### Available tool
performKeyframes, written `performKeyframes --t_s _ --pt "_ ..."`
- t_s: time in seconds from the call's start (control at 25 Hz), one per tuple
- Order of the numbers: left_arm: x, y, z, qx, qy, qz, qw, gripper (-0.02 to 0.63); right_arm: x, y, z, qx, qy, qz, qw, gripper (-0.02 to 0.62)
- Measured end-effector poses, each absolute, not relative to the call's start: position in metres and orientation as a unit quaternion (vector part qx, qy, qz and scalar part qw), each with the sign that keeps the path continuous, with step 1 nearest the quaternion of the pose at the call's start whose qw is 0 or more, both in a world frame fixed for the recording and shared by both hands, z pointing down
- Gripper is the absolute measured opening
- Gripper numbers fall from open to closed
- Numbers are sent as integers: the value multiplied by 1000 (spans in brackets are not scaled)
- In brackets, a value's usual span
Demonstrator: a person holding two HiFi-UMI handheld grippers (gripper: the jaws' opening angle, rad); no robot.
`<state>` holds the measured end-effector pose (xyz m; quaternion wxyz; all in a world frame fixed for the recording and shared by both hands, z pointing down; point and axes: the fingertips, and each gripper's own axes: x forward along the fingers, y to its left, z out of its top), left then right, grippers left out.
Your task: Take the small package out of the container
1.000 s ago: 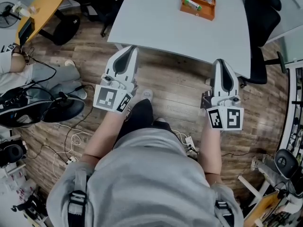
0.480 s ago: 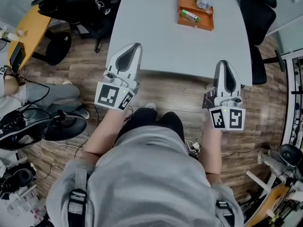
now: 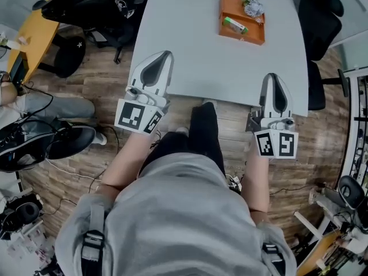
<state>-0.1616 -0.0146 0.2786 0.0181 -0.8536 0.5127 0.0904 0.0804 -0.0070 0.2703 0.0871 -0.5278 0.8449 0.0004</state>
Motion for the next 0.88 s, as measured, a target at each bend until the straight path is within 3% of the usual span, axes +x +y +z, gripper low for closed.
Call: performKeyframes --t_s 0.88 --pt "-69 -263 289 -819 569 68 14 20 163 -294 278 -451 888 -22 90 53"
